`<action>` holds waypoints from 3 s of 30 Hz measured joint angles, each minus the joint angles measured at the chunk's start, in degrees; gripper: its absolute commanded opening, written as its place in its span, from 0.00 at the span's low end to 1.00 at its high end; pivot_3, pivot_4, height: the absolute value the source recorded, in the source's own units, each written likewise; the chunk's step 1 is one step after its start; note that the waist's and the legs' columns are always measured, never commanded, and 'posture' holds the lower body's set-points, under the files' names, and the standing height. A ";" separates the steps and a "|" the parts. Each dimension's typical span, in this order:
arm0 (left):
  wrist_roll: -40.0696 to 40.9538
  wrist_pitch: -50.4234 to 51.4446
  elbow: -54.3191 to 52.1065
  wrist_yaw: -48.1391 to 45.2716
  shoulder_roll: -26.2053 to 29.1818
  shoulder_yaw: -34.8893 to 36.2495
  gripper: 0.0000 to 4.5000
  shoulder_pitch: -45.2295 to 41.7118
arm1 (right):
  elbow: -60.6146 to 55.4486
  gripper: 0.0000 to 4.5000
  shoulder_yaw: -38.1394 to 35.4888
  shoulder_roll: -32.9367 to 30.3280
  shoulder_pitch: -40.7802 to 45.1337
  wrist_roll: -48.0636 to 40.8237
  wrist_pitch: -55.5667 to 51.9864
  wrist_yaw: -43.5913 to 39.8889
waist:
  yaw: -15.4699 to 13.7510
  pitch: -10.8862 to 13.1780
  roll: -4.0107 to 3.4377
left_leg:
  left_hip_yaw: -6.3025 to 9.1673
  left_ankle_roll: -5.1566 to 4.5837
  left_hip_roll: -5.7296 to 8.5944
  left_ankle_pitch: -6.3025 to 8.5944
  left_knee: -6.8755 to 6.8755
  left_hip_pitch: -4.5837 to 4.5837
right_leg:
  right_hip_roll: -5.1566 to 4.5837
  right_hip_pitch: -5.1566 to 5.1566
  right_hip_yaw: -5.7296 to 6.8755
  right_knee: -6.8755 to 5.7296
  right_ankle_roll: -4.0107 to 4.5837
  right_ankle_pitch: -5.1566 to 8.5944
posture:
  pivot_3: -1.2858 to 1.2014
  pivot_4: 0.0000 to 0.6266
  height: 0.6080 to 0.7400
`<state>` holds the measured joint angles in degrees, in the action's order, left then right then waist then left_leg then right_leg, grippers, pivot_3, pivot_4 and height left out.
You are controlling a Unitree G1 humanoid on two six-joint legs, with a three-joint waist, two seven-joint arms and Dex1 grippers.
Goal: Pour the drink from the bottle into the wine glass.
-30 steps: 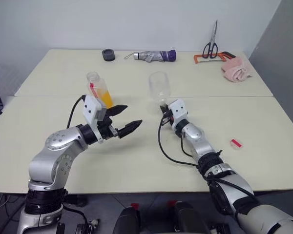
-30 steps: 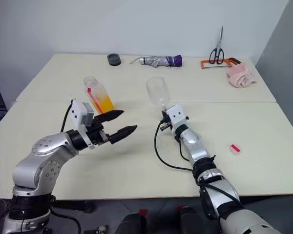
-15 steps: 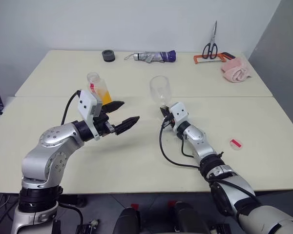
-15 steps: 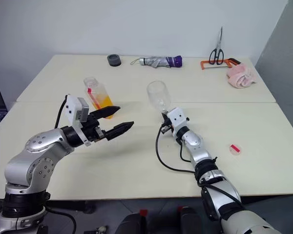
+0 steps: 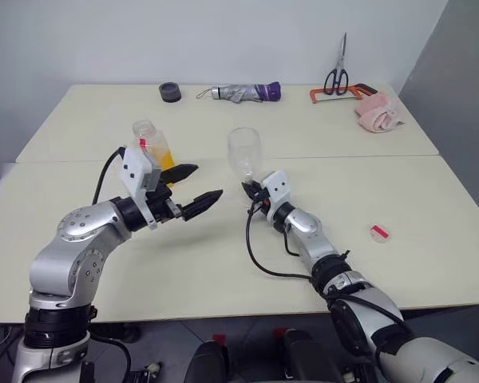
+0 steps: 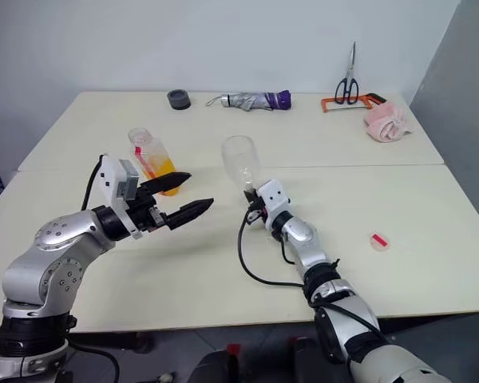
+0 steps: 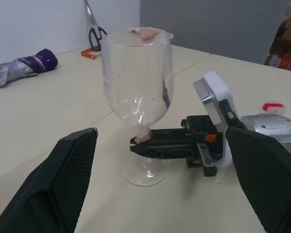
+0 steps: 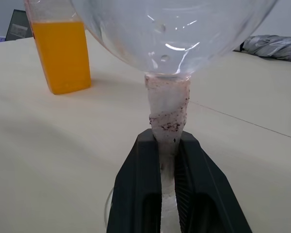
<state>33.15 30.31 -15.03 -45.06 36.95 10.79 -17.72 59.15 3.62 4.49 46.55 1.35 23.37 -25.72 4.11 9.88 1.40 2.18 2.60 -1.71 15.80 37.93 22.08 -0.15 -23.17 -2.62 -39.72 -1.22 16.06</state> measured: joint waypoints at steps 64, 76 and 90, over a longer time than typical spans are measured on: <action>-3.30 -2.03 0.34 6.36 -3.25 0.33 1.00 3.09 | -45.18 0.99 5.66 -14.80 -27.40 -3.09 -22.16 -13.98 | -2.43 0.02 0.00 | 0.24 0.01 0.04 0.02 -0.09 0.31 | -0.09 0.05 0.18 0.45 0.03 0.06 | 0.52 0.24 1.00; -14.71 -9.23 13.17 19.88 -8.06 0.90 1.00 1.37 | -67.85 0.99 6.82 -21.65 -34.27 -6.08 -39.06 -14.56 | -2.45 0.03 0.01 | 0.51 0.01 0.06 0.01 -0.03 0.50 | -0.04 0.02 0.40 0.53 0.02 0.05 | 0.52 0.24 1.00; -16.79 -13.69 25.71 17.34 -6.23 0.93 1.00 -7.68 | -78.67 0.99 6.92 -24.66 -34.36 -14.01 -45.61 -17.63 | -2.43 0.04 0.02 | 0.52 0.01 0.08 0.01 -0.02 0.56 | -0.05 0.00 0.48 0.60 0.01 0.05 | 0.52 0.24 1.00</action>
<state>16.36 16.62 10.68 -27.71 30.73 11.71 -25.40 -19.53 10.55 -20.17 12.19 -12.67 -22.25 -43.35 1.67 9.92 1.42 2.70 2.61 -1.63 15.81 37.91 22.65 -0.20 -23.17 -2.14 -39.11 -1.21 16.10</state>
